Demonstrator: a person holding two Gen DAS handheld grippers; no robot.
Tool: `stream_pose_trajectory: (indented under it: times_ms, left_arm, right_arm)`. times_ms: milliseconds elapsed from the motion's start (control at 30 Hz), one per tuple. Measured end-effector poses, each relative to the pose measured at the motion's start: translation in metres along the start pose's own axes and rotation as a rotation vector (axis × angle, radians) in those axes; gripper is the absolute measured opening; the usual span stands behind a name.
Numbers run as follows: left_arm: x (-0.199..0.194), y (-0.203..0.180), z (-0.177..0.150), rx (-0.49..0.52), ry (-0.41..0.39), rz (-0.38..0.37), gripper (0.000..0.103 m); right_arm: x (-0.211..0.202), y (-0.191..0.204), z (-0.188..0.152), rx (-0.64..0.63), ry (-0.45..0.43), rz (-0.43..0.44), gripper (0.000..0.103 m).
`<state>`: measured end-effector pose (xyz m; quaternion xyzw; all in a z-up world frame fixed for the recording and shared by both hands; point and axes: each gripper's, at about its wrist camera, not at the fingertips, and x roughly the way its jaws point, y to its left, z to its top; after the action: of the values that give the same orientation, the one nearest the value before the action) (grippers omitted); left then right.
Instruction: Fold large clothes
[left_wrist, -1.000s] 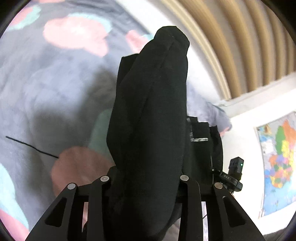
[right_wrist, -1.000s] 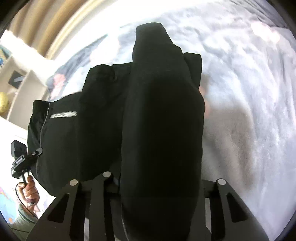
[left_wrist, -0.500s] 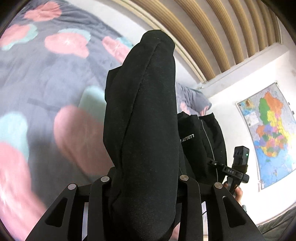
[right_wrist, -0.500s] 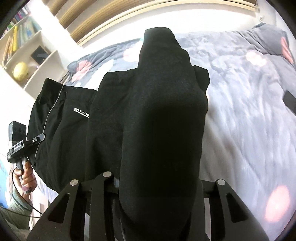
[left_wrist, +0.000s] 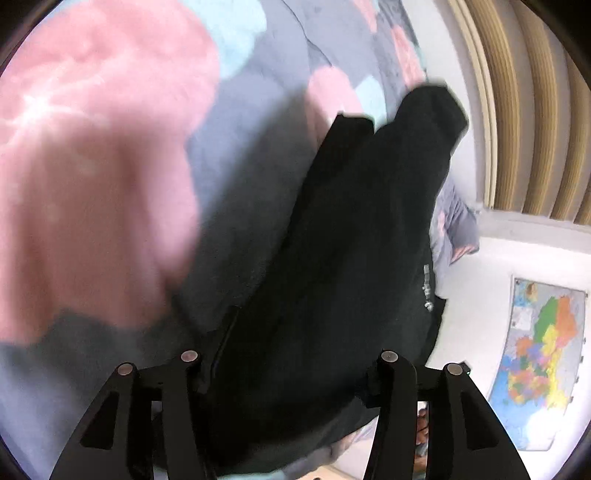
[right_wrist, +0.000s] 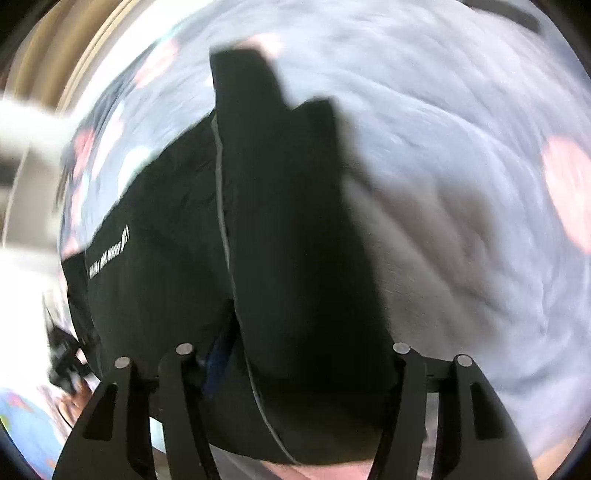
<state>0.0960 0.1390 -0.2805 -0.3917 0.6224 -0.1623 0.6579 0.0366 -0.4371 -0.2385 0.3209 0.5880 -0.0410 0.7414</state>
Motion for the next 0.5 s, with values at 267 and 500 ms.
stream_pose_trajectory:
  times_ms: [267,500]
  left_arm:
    - [-0.066,-0.076,-0.002,0.283,-0.139,0.145,0.057]
    - [-0.013,-0.137,-0.025,0.484,-0.115,0.256,0.058]
  right_arm:
    - [-0.079,0.001,-0.018,-0.082,-0.160,-0.168,0.067]
    - [-0.065,0.086,-0.034,-0.252,-0.203,-0.185,0.067]
